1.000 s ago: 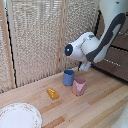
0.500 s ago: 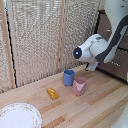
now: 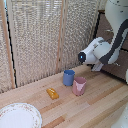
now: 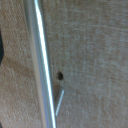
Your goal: Please adjust your gripper to match the height of the lower drawer handle. Progress your gripper onward until it happens to touch the drawer handle. Now, firmly take hold of it with your gripper, then steadily retract it to swing the drawer wide open.
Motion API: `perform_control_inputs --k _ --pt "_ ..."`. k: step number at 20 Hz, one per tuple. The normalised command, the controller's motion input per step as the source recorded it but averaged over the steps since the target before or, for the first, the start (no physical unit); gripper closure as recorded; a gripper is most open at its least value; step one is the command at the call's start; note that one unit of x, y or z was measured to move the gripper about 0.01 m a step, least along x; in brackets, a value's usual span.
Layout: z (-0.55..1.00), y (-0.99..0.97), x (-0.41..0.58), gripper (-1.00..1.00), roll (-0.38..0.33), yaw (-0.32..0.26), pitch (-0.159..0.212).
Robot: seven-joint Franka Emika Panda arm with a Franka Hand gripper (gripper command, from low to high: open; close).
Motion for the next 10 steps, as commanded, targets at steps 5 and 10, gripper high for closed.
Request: perform_control_inputs --k 5,10 --pt "-0.11 -0.31 -0.002 1.0 0.0 0.056 0.174" --pt "0.18 -0.09 -0.119 1.0 -0.127 0.181 0.096"
